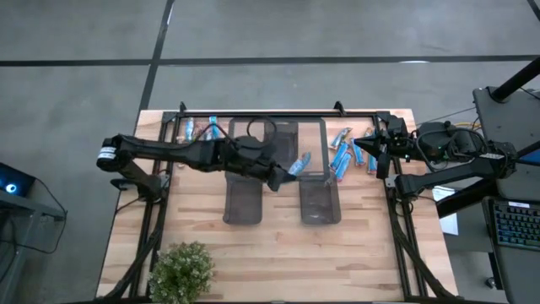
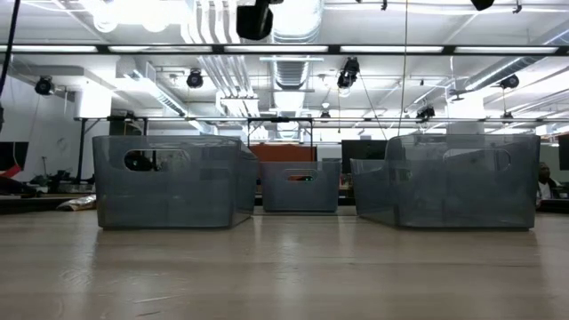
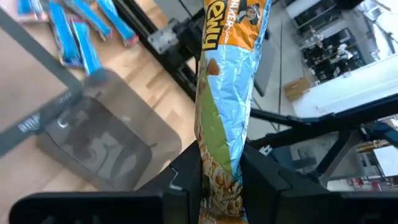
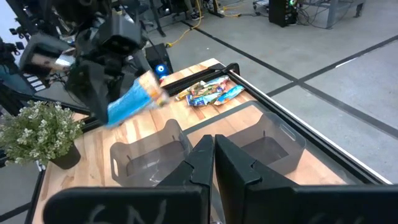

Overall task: Pick and place Granola Bars by type
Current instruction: Put the orange granola bar into the bottom right black bin

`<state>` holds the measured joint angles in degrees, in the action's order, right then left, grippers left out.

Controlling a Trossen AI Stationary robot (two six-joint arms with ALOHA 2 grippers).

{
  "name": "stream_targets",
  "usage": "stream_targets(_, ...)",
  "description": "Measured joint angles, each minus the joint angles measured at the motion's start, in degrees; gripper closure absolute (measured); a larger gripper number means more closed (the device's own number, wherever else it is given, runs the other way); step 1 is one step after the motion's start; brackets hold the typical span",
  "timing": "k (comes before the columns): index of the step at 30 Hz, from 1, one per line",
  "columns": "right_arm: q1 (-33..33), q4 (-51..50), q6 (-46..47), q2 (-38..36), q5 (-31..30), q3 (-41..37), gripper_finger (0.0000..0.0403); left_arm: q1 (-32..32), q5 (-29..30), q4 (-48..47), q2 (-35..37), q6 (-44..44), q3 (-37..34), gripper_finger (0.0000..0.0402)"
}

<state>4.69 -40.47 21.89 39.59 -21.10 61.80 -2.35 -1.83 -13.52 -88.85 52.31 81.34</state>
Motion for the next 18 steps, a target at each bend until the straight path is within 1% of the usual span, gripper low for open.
stream_targets(4, 0.0, 0.0, 0.0, 0.0, 0.0, 0.0, 0.0394, -1.1, 0.0, 1.6, -2.4, 2.6, -0.1, 0.033)
stream_targets(10, 0.0, 0.0, 0.0, 0.0, 0.0, 0.0, 0.0394, -1.6, -0.1, 9.5, -6.6, 5.0, -0.1, 0.033)
stream_targets(14, 0.0, 0.0, 0.2, 0.0, 0.0, 0.0, 0.0394, -1.6, 0.0, 13.1, -8.9, 7.4, -0.1, 0.033)
stream_targets(18, 0.0, 0.0, 0.2, 0.0, 0.0, 0.0, 0.0394, -1.6, -0.1, 14.0, -10.9, 10.1, -0.1, 0.033)
